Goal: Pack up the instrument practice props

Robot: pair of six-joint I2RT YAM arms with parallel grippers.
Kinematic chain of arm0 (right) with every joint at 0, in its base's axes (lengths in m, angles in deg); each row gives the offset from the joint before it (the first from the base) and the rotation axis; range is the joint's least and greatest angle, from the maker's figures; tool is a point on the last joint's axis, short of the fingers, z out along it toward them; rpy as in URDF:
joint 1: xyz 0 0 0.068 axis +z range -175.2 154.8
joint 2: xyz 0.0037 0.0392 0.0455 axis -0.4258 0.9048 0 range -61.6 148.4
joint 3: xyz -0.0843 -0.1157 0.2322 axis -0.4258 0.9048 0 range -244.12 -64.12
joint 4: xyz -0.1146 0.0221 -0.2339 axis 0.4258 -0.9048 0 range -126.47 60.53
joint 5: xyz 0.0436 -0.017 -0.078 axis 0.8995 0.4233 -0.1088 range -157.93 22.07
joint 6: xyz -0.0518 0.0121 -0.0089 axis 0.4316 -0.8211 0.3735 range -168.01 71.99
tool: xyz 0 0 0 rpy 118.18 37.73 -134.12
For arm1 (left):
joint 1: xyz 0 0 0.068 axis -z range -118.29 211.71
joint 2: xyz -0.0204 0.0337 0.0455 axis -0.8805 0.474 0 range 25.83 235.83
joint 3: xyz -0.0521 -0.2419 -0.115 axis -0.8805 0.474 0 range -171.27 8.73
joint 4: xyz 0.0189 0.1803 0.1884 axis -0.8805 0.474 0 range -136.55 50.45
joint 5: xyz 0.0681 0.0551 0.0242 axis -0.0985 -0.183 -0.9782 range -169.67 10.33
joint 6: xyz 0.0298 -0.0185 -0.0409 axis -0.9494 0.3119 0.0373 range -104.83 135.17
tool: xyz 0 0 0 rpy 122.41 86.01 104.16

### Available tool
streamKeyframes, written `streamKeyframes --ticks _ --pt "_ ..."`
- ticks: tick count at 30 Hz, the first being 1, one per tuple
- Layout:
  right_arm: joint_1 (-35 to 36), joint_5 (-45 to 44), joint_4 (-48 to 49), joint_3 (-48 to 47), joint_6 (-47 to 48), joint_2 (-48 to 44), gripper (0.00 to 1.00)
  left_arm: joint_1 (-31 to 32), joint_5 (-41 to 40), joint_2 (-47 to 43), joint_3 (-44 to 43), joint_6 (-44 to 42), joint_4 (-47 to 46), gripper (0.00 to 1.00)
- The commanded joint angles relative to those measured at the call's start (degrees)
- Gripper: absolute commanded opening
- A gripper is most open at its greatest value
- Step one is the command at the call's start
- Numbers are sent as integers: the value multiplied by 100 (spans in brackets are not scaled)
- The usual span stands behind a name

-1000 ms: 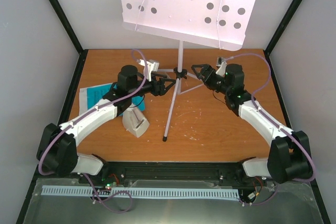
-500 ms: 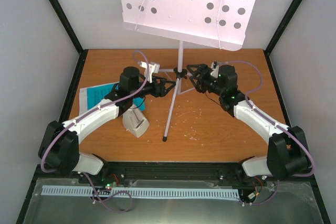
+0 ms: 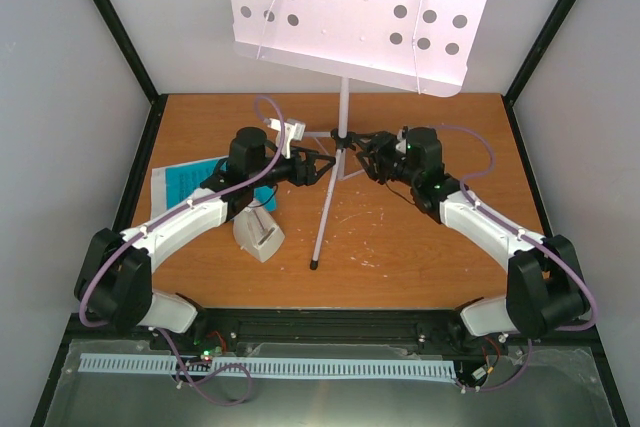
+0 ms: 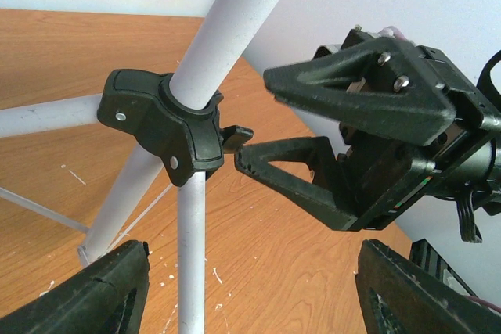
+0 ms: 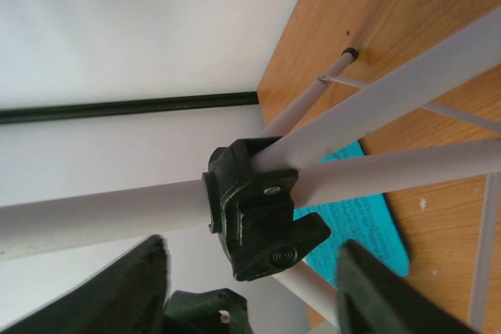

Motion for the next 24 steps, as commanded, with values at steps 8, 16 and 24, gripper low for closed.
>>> streamKeyframes --ticks 8,16,24 --pt "132 -232 129 112 -441 44 49 -44 94 43 -45 46 -168 73" --pt "187 -317 346 159 -738 138 38 -48 131 61 -40 46 -171 73" --pt "208 -354 398 174 -788 184 33 -49 127 52 -34 37 -171 73"
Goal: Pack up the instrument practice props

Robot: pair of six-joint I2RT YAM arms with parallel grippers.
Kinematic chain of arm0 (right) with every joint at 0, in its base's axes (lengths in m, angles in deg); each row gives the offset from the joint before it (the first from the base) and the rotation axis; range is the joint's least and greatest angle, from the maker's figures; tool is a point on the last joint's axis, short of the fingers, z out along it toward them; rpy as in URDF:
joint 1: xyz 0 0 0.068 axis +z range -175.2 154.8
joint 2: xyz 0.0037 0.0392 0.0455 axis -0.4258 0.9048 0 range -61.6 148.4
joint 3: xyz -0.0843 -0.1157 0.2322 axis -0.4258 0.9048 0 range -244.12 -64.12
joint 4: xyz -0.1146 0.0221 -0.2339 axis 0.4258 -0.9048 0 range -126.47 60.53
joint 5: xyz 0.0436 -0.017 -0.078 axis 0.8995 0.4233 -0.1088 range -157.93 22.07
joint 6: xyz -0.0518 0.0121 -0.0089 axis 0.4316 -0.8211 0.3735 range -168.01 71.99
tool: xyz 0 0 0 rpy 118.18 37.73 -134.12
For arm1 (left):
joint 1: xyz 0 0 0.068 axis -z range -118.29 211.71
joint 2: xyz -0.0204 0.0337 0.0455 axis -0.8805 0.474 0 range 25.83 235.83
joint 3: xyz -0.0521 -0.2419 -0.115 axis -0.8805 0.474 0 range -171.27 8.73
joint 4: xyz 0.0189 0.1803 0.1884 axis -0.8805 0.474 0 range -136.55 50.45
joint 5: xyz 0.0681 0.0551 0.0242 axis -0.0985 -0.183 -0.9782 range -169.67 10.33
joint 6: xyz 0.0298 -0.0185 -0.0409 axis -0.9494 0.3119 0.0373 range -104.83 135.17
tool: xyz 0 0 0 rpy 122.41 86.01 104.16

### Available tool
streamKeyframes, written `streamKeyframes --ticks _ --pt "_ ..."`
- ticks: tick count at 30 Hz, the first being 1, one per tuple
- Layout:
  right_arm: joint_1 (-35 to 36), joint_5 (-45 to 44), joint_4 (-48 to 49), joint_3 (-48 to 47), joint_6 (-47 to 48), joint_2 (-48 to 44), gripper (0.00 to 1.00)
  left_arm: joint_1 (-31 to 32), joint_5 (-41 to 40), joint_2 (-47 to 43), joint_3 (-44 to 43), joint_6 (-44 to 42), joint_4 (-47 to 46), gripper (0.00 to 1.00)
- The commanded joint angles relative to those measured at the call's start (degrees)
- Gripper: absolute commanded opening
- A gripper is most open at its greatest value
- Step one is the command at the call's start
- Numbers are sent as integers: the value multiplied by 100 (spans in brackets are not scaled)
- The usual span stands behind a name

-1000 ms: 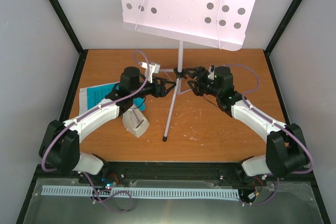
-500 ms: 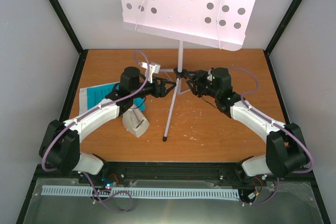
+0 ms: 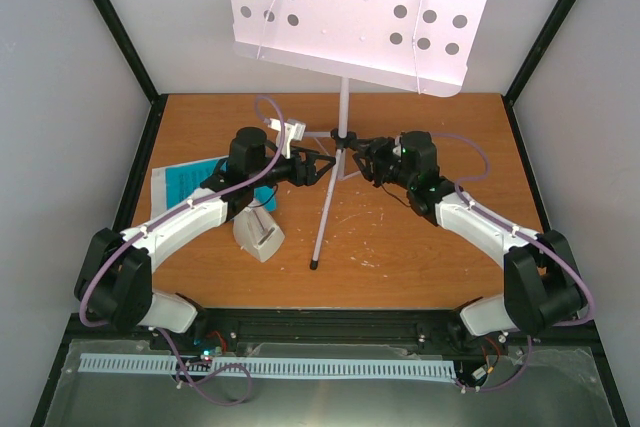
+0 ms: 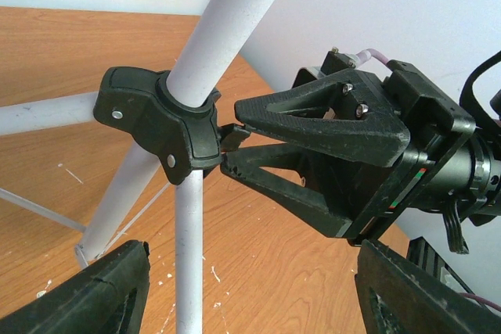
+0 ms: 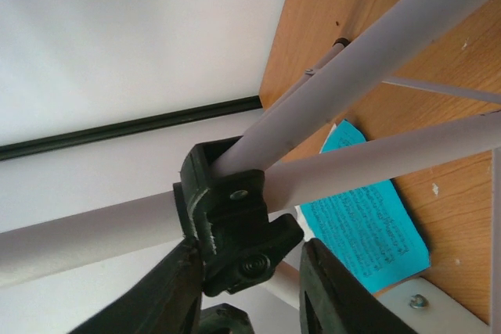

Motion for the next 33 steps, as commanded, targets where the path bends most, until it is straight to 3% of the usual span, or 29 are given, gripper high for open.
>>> streamKeyframes --ticks 1,11,16,19,28,33 --pt "62 -114 168 29 -88 59 30 -41 93 50 -34 38 -171 73" --pt "71 -176 230 126 -93 50 17 -42 109 47 -30 33 -177 73" --pt "73 -211 295 142 12 71 28 -40 359 197 -79 39 -271 73" --pt "68 -198 375 149 105 136 28 -40 542 401 -156 129 -330 73" --pt "70 -166 637 192 494 219 13 -2 646 858 -463 64 -208 64" --pt "72 -353 621 252 1366 76 6 47 413 1083 -659 -67 46 57"
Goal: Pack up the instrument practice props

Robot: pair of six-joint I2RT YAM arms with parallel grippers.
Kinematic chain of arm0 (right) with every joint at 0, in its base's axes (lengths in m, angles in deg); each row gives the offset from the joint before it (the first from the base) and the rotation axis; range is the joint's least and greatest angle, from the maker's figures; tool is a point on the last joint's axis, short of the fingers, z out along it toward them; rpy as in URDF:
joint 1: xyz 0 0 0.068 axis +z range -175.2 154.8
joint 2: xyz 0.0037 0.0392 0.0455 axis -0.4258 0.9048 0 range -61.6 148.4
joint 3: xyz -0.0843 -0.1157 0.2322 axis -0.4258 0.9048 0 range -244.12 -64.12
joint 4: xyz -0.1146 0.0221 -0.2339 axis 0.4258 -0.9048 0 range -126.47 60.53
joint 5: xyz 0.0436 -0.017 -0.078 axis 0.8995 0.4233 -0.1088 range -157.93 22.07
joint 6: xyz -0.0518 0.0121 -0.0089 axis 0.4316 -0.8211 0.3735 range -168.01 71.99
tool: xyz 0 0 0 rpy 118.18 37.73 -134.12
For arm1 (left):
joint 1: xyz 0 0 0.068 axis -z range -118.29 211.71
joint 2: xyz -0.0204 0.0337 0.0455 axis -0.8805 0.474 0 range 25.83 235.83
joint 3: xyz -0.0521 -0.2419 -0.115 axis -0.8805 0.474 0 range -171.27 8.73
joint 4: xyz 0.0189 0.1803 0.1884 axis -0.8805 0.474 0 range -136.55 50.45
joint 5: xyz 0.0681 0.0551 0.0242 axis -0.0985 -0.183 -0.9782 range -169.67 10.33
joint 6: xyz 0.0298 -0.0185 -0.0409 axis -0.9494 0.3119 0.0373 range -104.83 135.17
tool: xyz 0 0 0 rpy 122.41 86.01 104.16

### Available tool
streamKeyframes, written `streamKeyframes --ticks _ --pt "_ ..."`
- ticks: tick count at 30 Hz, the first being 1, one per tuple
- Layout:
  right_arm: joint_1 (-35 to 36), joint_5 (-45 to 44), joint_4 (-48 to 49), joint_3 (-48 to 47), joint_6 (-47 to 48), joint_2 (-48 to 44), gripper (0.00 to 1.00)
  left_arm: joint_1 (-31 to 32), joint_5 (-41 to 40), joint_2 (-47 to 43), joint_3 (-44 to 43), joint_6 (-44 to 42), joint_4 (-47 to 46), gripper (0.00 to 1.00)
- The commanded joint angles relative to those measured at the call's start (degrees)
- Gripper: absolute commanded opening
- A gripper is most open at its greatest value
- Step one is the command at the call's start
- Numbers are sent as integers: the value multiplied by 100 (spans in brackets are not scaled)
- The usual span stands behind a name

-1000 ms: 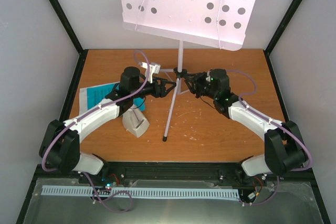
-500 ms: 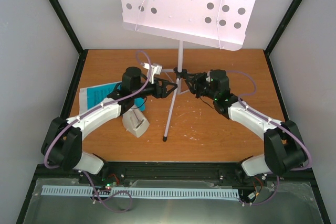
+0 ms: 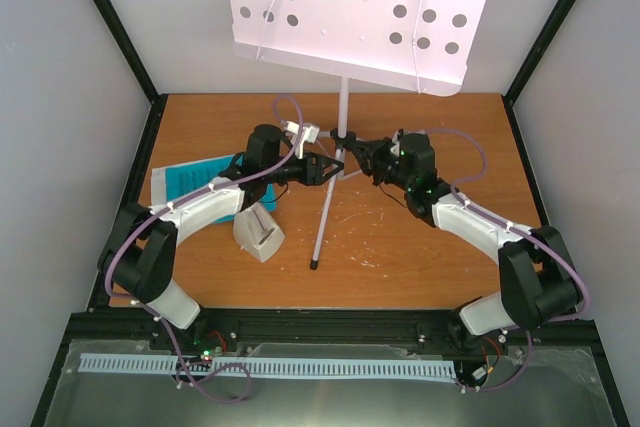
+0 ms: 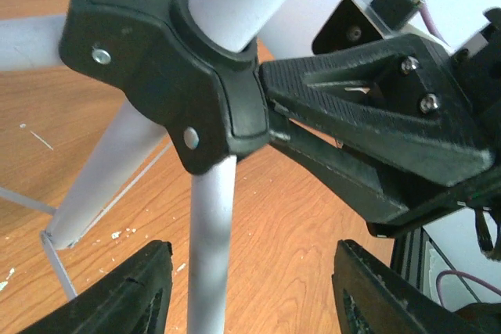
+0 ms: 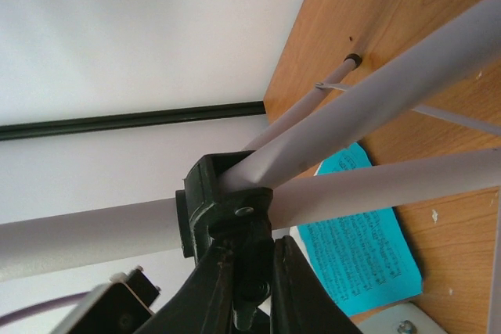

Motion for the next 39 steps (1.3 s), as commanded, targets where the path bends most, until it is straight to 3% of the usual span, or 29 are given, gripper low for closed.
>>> streamKeyframes --ticks 1,7,19,24,31,33,39 --pt "47 -265 182 190 1102 -124 5 28 -180 170 -353 -174 145 56" --pt "81 -232 590 482 3012 -455 3 36 -352 233 -361 -205 303 51" --pt "222 -515 -76 594 7958 -685 4 33 -352 -105 -124 -143 186 52" --pt "314 -979 -328 476 10064 -614 4 37 -373 -299 -38 -124 179 52" --pt "538 -2122 -531 226 12094 -520 4 37 -427 -480 47 -150 224 53" --pt "554 -2220 -445 237 12273 -598 10 37 -446 -522 69 -140 224 53" --pt "562 -1866 -437 312 11821 -1218 57 35 -500 -684 92 -167 237 58"
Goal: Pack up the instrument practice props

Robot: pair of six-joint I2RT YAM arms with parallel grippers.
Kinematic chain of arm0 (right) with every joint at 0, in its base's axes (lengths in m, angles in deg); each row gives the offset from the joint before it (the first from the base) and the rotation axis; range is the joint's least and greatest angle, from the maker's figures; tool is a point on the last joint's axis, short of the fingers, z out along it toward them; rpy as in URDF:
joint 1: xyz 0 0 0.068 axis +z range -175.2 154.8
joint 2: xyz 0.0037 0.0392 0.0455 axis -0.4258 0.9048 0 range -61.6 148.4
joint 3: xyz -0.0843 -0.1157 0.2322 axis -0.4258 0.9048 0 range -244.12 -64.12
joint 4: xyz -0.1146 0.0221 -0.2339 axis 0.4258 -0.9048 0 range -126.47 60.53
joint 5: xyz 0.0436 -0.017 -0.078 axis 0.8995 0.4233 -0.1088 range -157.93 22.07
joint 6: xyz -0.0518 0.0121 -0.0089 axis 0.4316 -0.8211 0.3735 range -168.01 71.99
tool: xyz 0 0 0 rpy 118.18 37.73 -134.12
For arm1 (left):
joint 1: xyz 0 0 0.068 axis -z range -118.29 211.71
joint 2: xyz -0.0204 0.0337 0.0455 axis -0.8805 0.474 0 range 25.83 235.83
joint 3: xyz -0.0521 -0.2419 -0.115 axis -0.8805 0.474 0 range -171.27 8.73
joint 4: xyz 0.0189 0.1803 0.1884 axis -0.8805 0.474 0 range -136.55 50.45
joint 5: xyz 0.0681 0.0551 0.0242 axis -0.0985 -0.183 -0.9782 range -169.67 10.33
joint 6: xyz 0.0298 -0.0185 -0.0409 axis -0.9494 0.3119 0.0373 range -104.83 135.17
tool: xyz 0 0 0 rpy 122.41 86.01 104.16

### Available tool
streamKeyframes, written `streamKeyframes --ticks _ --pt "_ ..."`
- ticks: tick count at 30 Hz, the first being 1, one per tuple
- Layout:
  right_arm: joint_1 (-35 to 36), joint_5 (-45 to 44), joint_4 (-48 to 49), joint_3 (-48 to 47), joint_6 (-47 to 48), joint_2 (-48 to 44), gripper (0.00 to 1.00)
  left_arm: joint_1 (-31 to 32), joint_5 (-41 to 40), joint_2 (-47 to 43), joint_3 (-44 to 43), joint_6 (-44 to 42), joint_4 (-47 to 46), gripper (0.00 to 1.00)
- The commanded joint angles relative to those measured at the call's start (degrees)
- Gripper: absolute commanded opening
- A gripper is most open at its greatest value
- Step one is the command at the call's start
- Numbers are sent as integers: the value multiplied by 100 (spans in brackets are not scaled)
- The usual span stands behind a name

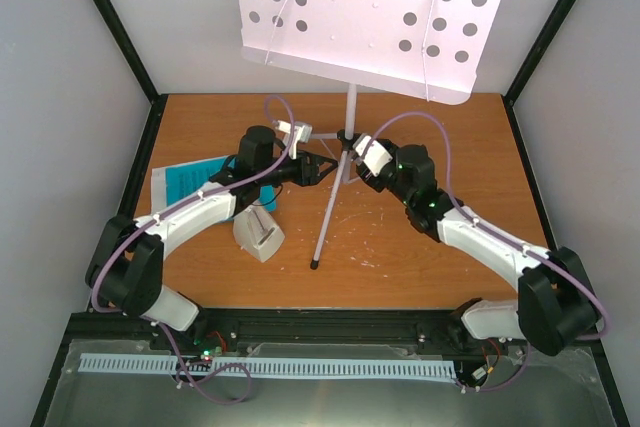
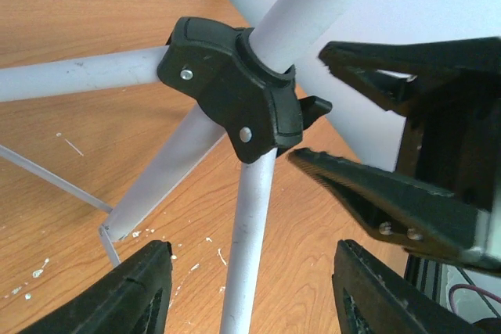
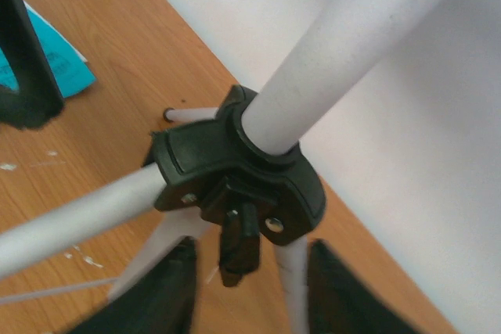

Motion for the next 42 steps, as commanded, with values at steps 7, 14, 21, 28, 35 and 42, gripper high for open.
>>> streamKeyframes --ticks 7,14,21,28,35,42 --pt "-632 641 302 841 -1929 -1445 71 28 -57 -501 74 -91 -91 68" --pt "-2640 2980 1406 1045 -4729 -1237 88 28 241 -257 -2 -24 -67 66" --pt "-2816 5224 2163 -718 -6015 364 87 27 546 220 -283 142 -78 61" --pt "-2310 6340 1565 -2497 -5820 1166 83 26 640 561 -573 107 136 59" --pt "-2033 6815 1669 -3096 -5936 1480 78 28 715 766 -806 -6 297 56" --pt "-1868 6710 922 -3744 -5385 1793 71 23 796 974 -1004 -111 371 53"
